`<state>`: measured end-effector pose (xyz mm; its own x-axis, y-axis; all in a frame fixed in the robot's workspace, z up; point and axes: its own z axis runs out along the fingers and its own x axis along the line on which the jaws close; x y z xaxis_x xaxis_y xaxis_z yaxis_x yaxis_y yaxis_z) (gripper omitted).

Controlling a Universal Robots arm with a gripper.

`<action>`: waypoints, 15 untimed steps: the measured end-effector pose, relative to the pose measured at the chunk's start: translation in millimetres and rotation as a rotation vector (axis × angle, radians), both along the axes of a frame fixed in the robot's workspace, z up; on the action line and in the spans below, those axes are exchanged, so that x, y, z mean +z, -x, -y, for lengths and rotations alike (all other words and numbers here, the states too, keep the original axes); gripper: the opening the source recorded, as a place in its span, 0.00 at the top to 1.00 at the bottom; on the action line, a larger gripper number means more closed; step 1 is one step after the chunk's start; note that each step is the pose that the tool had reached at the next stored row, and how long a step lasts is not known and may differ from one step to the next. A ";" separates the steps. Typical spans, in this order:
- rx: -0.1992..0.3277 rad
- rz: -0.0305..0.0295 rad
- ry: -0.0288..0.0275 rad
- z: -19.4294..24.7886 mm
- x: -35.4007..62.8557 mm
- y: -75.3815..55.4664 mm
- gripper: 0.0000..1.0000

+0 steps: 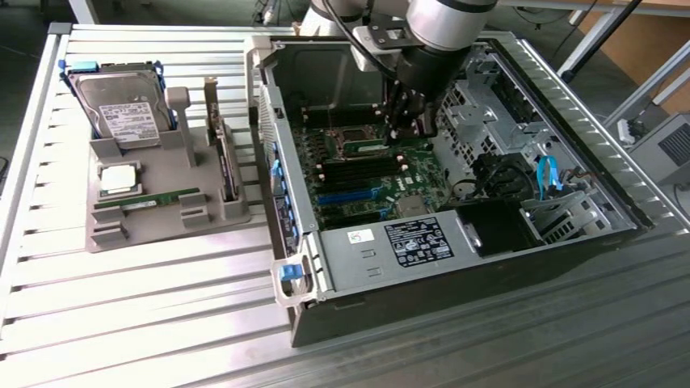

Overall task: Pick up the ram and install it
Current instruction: 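Insert the ram into the slot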

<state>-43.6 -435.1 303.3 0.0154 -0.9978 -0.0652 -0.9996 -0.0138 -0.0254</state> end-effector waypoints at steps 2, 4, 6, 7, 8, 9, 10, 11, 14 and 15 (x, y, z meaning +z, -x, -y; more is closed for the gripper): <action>0.000 0.0001 -0.0003 -1.0 -1.5 0.0 0.89; 0.001 0.0001 -0.0001 -1.3 -3.6 0.0 0.89; 0.005 0.0000 0.0004 -1.3 -5.2 0.0 0.89; 0.006 -0.0001 0.0008 -1.4 -6.0 0.0 0.89; 0.007 0.0000 0.0015 -1.7 -7.1 0.0 0.89; 0.008 0.0000 0.0023 -2.0 -8.3 0.0 0.89; 0.009 0.0000 0.0030 -2.8 -10.0 0.0 0.89; 0.011 0.0000 0.0041 -7.4 -15.3 -0.1 0.89; 0.011 0.0000 0.0045 -7.9 -19.7 0.0 0.89; 0.011 0.0000 0.0048 -8.0 -20.6 0.0 0.89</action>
